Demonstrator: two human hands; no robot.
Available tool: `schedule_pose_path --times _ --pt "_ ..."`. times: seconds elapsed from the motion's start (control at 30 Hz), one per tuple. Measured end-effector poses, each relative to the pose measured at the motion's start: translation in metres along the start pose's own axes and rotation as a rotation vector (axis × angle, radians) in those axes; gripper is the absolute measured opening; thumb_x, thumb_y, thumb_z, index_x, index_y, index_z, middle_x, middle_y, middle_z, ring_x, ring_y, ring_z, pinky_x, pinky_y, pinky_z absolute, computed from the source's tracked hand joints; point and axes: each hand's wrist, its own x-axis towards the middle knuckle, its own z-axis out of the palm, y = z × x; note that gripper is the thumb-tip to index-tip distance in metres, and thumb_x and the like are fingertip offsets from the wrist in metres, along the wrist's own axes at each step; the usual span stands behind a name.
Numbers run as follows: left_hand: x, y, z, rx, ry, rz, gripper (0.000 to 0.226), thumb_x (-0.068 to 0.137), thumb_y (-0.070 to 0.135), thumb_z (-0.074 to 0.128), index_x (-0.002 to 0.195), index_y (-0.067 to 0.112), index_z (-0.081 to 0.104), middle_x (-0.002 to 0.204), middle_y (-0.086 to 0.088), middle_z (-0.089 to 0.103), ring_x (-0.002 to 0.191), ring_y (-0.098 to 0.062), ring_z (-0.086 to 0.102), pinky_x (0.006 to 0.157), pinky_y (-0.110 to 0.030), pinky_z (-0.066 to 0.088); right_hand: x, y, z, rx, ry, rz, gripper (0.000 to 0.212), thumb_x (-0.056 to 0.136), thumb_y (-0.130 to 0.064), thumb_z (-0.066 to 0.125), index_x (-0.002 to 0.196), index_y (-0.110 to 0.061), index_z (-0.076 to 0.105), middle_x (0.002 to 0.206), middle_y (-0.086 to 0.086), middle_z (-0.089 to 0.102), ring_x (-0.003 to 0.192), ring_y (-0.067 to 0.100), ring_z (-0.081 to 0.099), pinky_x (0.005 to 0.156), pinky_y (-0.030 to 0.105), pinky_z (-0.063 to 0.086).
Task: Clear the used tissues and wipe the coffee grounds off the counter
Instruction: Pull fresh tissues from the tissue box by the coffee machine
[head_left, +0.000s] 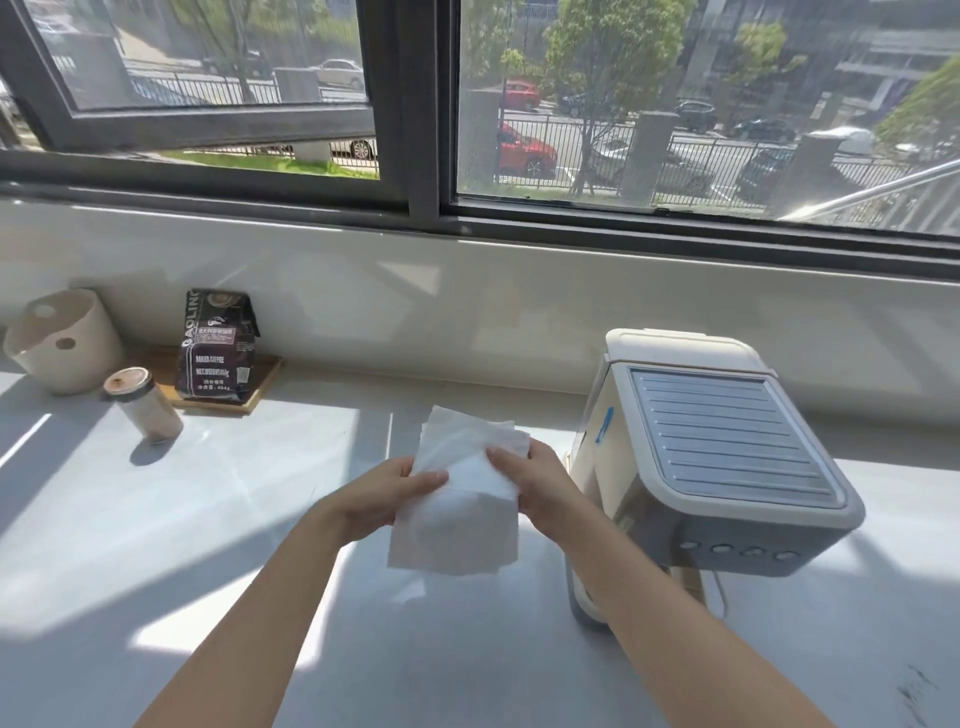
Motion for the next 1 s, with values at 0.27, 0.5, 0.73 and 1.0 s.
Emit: schedule_pose_path --times 0.27,0.5,0.73,1.0 --pt "-0.046 0.001 0.042 -0.059 0.158 0.054 0.052 0.076 0.048 0.067 0.11 0.009 0.066 0.111 -0.013 0.07 0.102 -0.031 0.066 0.09 -0.045 0.051 -0.05 0.002 -0.017 -0.123 -0.233 0.13 0.031 0.084 -0.014 0.066 0.115 -0.01 0.063 0.109 0.01 0.07 0.096 0.026 0.069 0.074 0.036 0.057" --pt "-0.098 0.002 0.117 -0.221 0.117 0.164 0.03 0.08 0.027 0.069 0.109 0.023 0.068 0.103 -0.001 0.072 0.09 -0.017 0.069 0.068 -0.028 0.057 -0.125 -0.005 -0.063 0.076 -0.354 0.049 0.019 0.086 -0.004 0.061 0.098 -0.017 0.069 0.087 0.004 0.074 0.075 0.018 0.071 0.065 0.03 0.059" --pt "-0.129 0.012 0.241 -0.29 0.116 0.172 0.023 0.091 0.017 0.048 0.091 0.011 0.07 0.082 -0.005 0.069 0.071 -0.015 0.067 0.057 -0.022 0.053 -0.221 0.004 -0.152 0.088 -0.283 0.069 0.017 0.079 -0.019 0.057 0.078 -0.02 0.073 0.077 0.006 0.066 0.064 0.019 0.066 0.057 0.03 0.048" --pt "-0.113 -0.012 0.381 0.163 0.031 0.117 0.01 0.075 0.036 0.066 0.08 0.028 0.069 0.087 0.002 0.064 0.071 -0.006 0.061 0.056 -0.014 0.046 -0.299 0.043 -0.263 0.087 -0.044 0.133 0.046 0.091 -0.055 0.043 0.093 -0.02 0.074 0.099 0.003 0.074 0.089 0.021 0.069 0.072 0.033 0.054"
